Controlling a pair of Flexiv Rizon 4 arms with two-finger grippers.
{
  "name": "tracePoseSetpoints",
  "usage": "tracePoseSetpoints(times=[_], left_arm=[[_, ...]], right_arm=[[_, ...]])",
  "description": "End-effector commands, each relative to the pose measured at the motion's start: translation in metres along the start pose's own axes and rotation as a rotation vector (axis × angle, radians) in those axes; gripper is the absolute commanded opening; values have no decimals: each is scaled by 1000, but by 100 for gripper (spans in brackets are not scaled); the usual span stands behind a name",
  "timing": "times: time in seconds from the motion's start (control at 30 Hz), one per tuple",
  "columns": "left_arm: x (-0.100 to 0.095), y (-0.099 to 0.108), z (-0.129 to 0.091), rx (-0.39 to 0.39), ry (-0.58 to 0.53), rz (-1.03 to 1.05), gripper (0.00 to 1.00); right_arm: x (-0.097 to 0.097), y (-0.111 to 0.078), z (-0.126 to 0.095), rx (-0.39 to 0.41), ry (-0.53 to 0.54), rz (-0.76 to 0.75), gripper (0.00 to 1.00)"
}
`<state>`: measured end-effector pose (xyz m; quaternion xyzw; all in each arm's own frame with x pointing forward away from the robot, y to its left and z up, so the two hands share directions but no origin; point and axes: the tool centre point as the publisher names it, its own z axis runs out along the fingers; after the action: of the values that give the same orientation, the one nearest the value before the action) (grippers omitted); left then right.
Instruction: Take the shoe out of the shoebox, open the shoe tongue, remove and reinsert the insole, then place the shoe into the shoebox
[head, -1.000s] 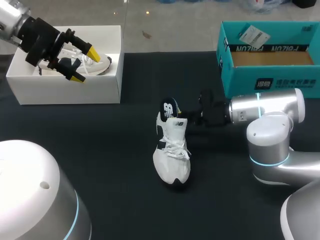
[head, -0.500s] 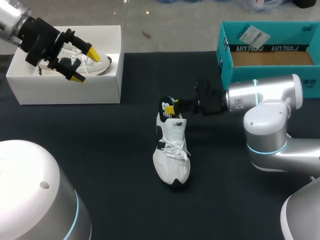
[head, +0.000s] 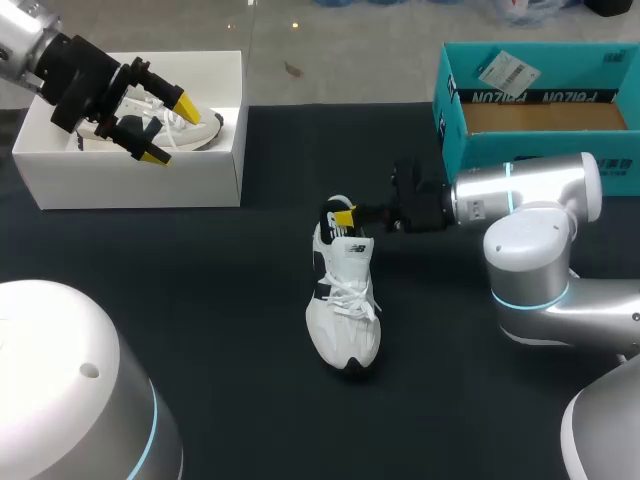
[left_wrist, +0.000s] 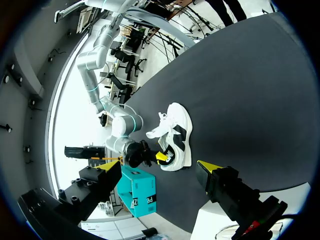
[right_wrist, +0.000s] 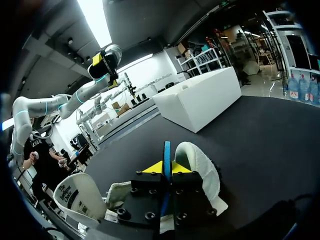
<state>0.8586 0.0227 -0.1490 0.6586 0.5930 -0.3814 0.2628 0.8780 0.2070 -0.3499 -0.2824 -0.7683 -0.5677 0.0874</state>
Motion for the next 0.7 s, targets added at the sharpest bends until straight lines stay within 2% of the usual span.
tracePoseSetpoints(times=[0.03,0.33,0.7], left_arm=[[-1,0,0,1,4,0,100],[-1,0,0,1,4,0,100],[-1,0,0,1,4,0,100]], right_arm=[[2,-19,2,-13,-11,28,0],[10,-41,6,4,-2,75,0],[17,-42,9,24,15,79,0]])
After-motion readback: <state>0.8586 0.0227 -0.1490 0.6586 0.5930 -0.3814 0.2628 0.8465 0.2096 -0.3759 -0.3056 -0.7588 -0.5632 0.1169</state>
